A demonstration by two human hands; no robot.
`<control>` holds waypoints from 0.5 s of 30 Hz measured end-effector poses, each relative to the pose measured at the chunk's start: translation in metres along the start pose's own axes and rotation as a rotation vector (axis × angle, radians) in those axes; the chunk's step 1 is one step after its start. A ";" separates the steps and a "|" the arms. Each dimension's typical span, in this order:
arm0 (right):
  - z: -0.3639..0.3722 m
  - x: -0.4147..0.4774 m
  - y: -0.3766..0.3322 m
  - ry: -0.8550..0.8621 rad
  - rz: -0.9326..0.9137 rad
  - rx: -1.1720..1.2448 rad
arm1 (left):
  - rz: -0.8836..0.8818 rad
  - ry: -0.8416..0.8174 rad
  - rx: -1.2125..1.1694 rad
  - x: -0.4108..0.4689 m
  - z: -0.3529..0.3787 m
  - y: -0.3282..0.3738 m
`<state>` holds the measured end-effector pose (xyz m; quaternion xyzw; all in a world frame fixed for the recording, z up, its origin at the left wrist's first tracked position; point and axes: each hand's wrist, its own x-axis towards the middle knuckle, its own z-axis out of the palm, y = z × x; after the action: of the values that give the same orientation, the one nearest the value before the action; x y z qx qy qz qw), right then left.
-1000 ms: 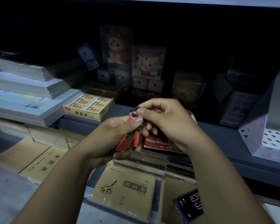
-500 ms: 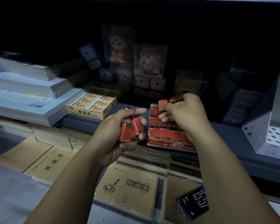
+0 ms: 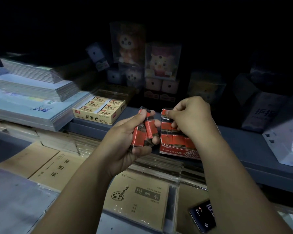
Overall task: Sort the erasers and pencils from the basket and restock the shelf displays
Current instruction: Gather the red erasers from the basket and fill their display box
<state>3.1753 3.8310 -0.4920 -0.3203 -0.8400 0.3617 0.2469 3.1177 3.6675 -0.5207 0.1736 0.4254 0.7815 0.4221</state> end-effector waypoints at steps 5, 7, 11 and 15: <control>-0.005 -0.005 -0.002 -0.012 -0.177 0.105 | 0.016 0.022 -0.014 0.002 -0.003 -0.002; -0.007 -0.010 -0.007 -0.152 -0.244 0.253 | 0.010 -0.011 0.042 0.000 -0.004 -0.002; -0.011 -0.020 -0.010 -0.366 -0.287 0.356 | -0.010 -0.099 0.150 -0.005 -0.004 0.000; -0.011 -0.021 -0.008 -0.436 -0.308 0.350 | -0.016 -0.116 0.214 -0.008 -0.003 0.002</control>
<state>3.1942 3.8167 -0.4829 -0.0569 -0.8367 0.5192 0.1645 3.1197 3.6589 -0.5205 0.2592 0.4828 0.7167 0.4313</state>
